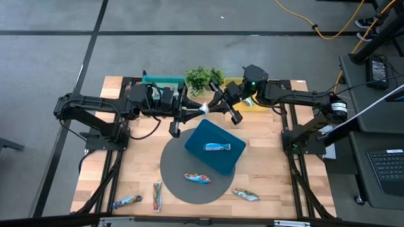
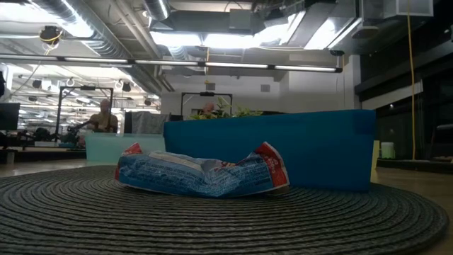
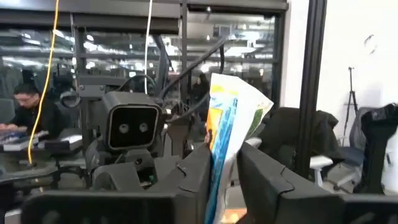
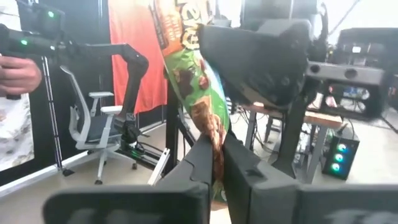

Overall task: Pick and place Granola Bars by type
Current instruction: Put the left yellow granola bar into the yellow bin

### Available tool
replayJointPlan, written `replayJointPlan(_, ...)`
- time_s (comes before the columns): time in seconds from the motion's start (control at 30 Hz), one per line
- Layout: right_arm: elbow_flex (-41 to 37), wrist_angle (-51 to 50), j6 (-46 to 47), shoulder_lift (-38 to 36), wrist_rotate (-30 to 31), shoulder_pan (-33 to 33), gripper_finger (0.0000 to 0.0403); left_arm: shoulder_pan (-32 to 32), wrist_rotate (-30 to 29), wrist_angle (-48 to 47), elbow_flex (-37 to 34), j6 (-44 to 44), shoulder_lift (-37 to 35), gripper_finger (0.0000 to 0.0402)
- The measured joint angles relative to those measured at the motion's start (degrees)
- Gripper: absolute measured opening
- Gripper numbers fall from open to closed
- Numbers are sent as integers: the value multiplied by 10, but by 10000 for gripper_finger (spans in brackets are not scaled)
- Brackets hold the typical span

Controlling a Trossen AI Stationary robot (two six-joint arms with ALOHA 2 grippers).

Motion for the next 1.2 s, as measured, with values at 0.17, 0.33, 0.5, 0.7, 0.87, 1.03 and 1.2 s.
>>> replayJointPlan(0.17, -1, -59, -18, -20, 12, -18, 19, -1, -23, -110, 39, -13, -19, 105)
replayJointPlan(0.33, -2, -219, -113, -61, 119, -40, 28, -18, -29, -152, 71, -7, -29, 124)
replayJointPlan(0.5, -2, -404, -198, -102, 266, -64, 17, -32, -42, -156, 79, 19, -28, 127)
replayJointPlan(0.7, -2, -588, -225, -122, 373, -112, 31, -33, -51, -167, 79, 20, -23, 127)
replayJointPlan(0.87, -2, -690, -227, -122, 373, -162, 20, -31, -51, -172, 79, 20, -19, 128)
replayJointPlan(1.03, -6, -749, -242, -122, 372, -218, 20, -30, -59, -172, 78, 20, -19, 127)
replayJointPlan(1.2, -57, -732, -276, -122, 346, -274, 33, -30, -59, -174, 78, 20, -19, 127)
